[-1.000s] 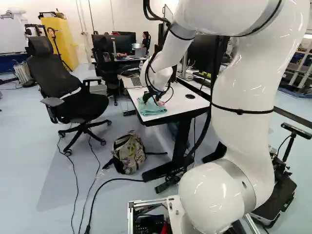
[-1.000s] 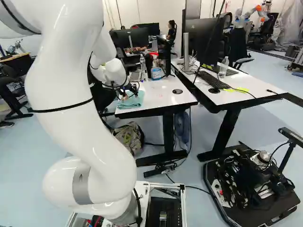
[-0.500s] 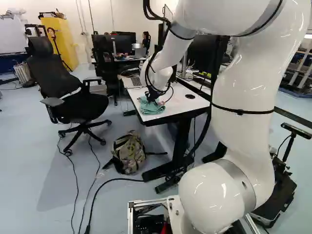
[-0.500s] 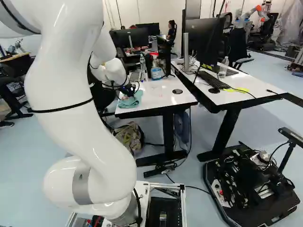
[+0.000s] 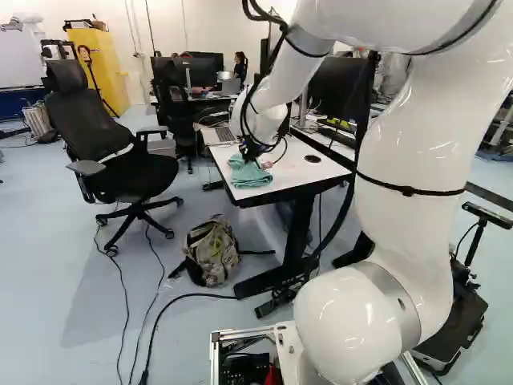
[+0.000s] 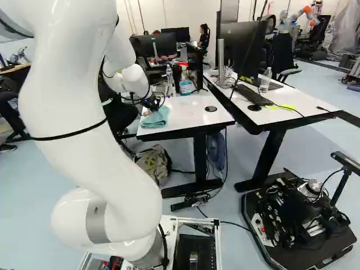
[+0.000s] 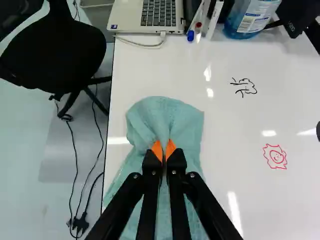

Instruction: Clean the table with the green towel

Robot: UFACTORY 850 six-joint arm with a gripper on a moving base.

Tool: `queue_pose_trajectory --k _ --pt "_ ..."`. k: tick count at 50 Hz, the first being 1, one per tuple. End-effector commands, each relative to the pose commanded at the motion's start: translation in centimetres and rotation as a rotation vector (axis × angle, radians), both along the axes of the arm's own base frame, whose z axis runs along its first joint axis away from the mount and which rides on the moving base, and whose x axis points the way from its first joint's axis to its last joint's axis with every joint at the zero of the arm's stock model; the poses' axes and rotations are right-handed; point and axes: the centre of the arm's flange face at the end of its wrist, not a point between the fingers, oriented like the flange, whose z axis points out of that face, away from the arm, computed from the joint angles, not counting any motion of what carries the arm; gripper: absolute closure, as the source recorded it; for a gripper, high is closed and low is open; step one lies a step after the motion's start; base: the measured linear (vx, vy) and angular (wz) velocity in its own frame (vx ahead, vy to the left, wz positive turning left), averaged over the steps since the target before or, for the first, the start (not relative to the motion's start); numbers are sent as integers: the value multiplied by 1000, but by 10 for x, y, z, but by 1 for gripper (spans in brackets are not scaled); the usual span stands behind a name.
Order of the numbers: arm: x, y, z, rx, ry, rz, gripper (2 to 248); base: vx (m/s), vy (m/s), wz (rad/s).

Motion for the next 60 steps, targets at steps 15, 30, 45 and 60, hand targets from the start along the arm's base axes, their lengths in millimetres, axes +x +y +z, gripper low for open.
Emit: queue_pose_trajectory --k 15,30,45,60 --pt "-6 -24 18 5 -33 -44 223 0 0 0" --pt "-13 -49 36 8 -67 -92 223 0 0 0" --pt "-19 -74 54 10 -102 -141 223 0 0 0" --pt "-21 -98 61 9 -117 -190 223 0 0 0"
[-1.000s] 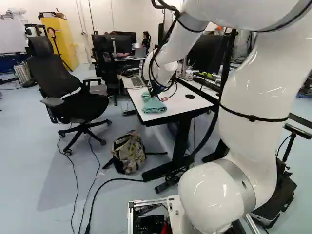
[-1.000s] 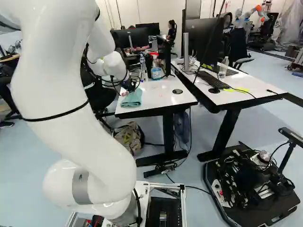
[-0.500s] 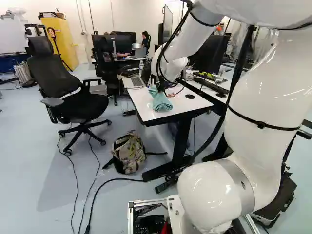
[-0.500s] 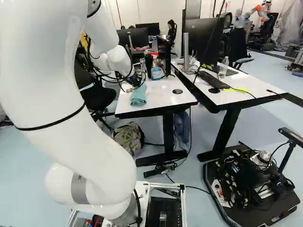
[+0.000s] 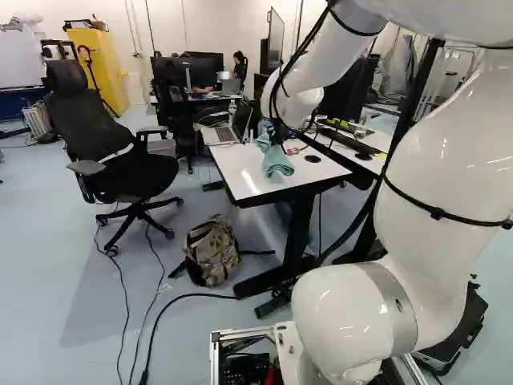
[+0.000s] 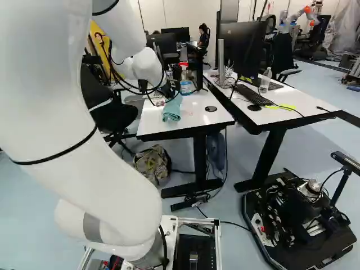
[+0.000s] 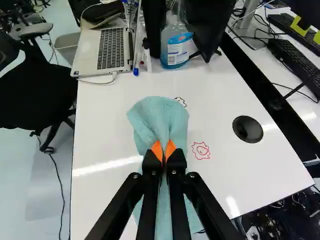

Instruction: Clean the table with the green towel

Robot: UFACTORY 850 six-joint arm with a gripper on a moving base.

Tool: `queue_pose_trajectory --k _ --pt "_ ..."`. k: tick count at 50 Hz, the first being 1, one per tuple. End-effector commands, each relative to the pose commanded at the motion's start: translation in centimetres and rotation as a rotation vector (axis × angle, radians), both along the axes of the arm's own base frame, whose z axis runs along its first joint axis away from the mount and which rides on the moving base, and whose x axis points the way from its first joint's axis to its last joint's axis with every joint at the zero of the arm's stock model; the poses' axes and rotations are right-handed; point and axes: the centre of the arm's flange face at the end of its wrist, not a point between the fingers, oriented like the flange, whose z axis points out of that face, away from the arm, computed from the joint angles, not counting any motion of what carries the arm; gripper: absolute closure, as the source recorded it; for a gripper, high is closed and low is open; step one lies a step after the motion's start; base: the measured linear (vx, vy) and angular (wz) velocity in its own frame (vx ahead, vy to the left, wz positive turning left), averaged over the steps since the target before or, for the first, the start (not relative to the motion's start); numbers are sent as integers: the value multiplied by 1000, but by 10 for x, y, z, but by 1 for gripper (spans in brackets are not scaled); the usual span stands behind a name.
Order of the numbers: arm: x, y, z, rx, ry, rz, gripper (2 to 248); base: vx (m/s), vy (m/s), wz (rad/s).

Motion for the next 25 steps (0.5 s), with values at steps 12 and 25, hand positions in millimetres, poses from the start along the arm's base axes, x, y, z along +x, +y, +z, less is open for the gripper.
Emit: queue_pose_trajectory --k 12,25 --pt "0 -19 0 0 0 -39 223 0 0 0" --pt "1 -40 0 0 0 -81 223 0 0 0"
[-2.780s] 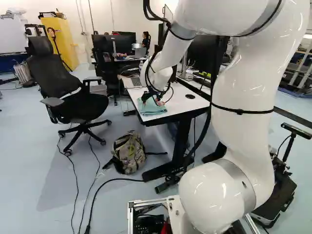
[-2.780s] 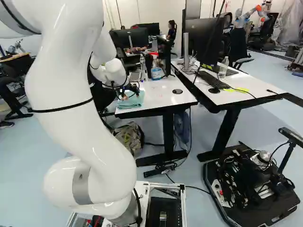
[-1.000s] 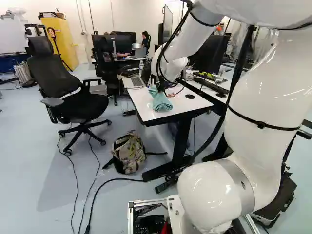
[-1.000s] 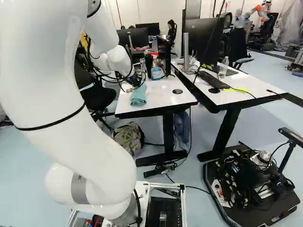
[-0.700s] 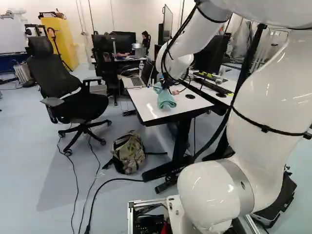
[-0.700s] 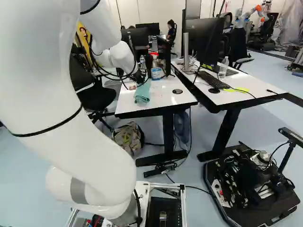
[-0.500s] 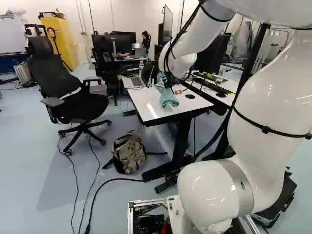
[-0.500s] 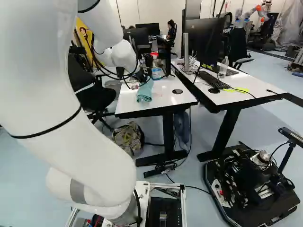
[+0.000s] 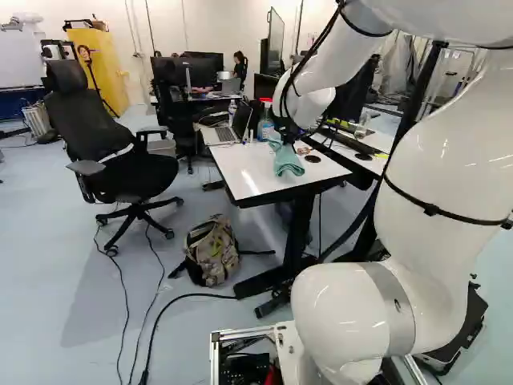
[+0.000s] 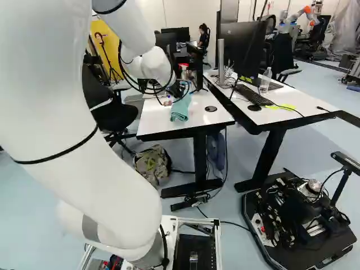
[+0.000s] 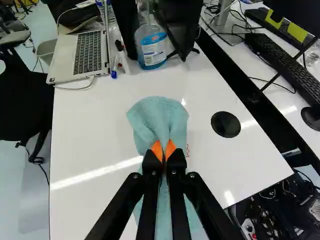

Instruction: Clean the table with the green towel

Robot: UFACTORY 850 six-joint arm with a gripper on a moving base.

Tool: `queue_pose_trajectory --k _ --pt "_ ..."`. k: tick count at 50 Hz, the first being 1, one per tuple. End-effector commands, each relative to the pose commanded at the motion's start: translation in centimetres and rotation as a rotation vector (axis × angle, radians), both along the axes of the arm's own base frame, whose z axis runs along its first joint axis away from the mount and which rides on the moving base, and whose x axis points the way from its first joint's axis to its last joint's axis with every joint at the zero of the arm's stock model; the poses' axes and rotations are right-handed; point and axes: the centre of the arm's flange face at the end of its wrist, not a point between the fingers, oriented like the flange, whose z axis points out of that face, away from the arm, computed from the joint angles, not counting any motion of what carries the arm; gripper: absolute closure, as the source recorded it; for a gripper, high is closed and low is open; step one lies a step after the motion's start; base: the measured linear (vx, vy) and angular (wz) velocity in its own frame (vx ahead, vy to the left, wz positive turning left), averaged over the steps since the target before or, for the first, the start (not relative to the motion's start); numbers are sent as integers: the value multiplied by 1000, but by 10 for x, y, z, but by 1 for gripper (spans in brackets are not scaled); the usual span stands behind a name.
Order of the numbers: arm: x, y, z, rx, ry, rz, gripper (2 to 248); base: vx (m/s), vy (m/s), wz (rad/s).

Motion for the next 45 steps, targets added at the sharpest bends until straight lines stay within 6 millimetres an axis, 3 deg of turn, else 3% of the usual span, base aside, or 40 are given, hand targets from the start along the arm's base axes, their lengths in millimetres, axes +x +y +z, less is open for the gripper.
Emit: queue_pose_trajectory --k 24,45 --pt "25 -32 0 -1 -4 -56 223 0 0 0" --pt "26 -33 0 -1 -4 -58 223 0 0 0"
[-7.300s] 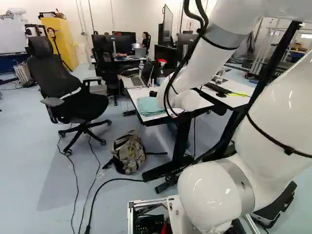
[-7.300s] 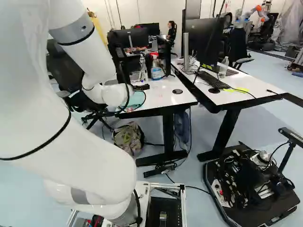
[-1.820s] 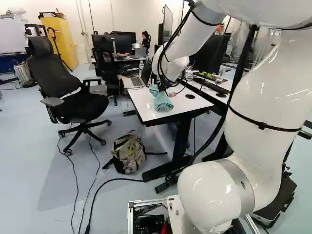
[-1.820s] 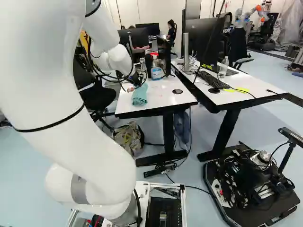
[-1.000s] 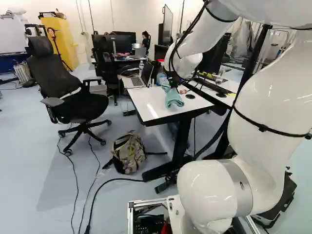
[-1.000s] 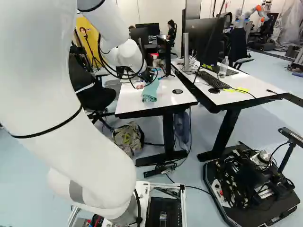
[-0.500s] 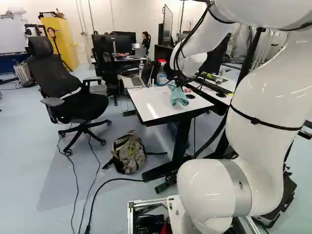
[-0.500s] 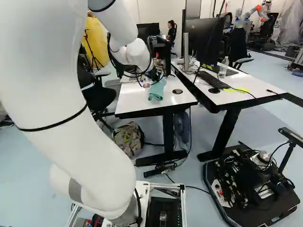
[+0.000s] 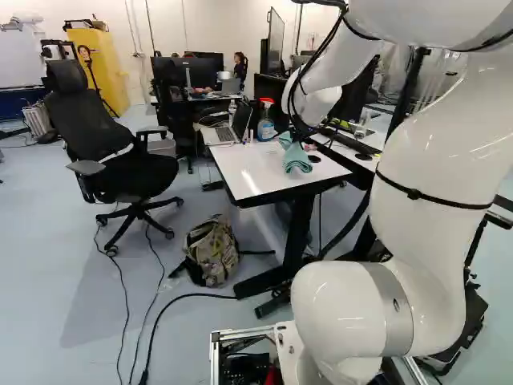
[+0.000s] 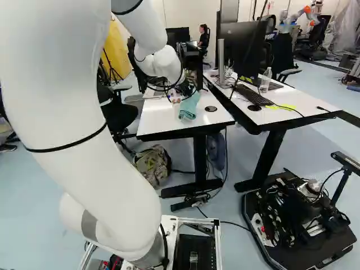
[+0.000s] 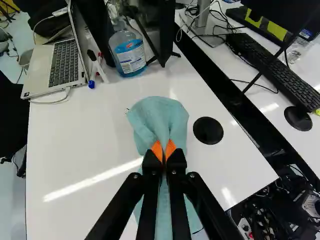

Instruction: Clean the table with the green towel

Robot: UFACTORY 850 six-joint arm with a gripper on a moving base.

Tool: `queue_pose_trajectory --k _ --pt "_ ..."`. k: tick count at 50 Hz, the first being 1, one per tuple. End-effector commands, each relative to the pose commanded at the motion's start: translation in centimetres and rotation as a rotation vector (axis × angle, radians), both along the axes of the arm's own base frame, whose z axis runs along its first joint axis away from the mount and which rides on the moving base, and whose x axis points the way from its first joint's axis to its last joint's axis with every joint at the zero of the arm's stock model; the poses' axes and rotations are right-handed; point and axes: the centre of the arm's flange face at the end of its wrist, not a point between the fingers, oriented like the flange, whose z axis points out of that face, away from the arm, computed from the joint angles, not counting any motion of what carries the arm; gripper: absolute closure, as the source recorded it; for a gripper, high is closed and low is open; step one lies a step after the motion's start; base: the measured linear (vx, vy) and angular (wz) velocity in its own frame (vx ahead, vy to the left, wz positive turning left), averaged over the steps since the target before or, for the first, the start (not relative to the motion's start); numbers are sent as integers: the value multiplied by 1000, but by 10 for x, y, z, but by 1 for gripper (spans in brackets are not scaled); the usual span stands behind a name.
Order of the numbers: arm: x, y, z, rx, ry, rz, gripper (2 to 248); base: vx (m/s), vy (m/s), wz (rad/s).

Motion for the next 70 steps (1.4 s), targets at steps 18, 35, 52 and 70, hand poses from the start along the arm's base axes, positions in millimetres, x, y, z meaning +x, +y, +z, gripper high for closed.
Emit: queue_pose_trajectory --k 18,35,52,70 --pt "4 -1 -14 4 27 0 223 0 0 0" --pt "10 -2 -35 10 64 0 223 0 0 0" --pt "16 -3 -56 16 102 0 223 0 0 0" --pt "20 -3 -68 20 123 0 223 0 0 0"
